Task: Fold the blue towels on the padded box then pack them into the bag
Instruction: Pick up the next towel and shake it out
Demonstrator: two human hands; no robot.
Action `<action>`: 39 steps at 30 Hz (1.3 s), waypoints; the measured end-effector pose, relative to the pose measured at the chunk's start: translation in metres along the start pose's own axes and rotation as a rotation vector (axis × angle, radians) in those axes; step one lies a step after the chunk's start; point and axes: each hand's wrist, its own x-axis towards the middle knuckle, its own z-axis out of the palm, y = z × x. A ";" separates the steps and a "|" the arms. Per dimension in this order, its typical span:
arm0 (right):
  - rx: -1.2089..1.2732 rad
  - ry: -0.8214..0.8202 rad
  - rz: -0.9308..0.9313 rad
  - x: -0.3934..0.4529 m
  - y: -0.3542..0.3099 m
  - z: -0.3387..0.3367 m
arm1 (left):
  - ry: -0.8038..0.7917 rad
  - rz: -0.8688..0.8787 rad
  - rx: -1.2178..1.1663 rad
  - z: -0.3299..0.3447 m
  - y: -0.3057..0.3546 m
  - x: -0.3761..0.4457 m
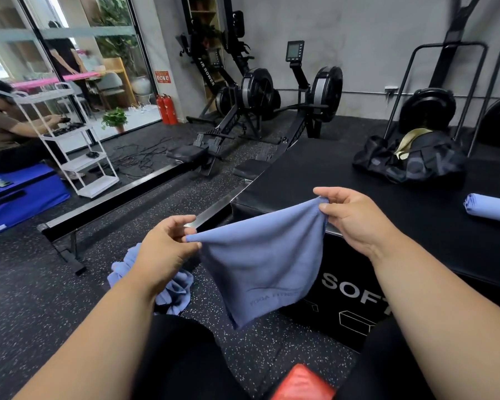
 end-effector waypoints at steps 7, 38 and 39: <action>-0.579 0.085 -0.166 -0.005 -0.005 -0.015 | 0.073 0.087 0.226 -0.002 0.001 0.000; -0.312 0.256 -0.190 0.034 -0.036 -0.109 | -0.165 0.239 0.060 0.100 0.078 0.121; -0.300 0.273 -0.196 0.048 -0.039 -0.113 | -0.173 0.239 0.061 0.108 0.084 0.137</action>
